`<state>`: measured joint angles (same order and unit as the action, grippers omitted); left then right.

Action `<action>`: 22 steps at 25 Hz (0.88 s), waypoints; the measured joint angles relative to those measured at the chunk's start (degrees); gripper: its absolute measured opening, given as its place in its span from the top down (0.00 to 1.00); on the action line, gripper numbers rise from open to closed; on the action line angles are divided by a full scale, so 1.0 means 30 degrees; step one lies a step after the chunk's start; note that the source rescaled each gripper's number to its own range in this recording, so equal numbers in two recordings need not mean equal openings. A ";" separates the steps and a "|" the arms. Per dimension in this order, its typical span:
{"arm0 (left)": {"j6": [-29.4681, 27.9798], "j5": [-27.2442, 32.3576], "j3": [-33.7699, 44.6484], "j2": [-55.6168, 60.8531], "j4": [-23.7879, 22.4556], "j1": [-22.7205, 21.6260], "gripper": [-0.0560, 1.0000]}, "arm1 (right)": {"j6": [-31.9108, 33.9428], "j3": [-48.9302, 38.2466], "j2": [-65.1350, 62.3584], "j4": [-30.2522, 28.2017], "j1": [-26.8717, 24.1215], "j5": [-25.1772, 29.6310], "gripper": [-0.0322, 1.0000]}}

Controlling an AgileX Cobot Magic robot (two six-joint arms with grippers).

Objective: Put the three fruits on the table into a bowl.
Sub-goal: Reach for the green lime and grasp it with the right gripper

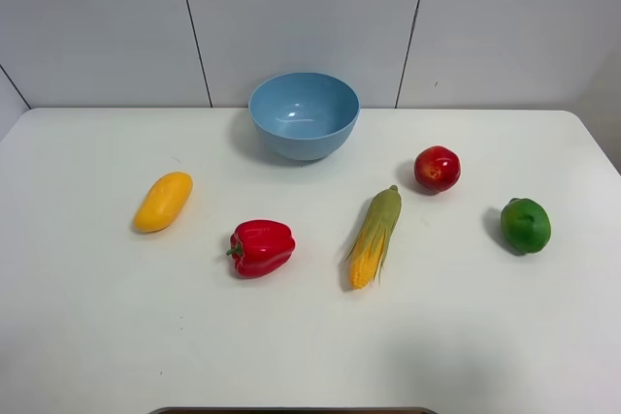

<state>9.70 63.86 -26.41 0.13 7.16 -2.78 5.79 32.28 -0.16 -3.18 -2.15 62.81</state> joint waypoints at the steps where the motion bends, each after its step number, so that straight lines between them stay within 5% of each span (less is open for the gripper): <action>1: 0.0000 0.0000 0.0000 0.0000 0.0000 0.0000 0.00 | 0.0000 0.0000 0.0000 -0.0018 0.0000 0.0000 0.60; 22: 0.0000 0.0000 0.0000 0.0000 0.0000 0.0000 0.00 | 0.0067 0.0141 0.0000 -0.0131 0.0000 -0.0019 0.60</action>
<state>9.70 63.86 -26.41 0.13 7.16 -2.78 5.99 32.70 -0.16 -3.57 -2.15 62.75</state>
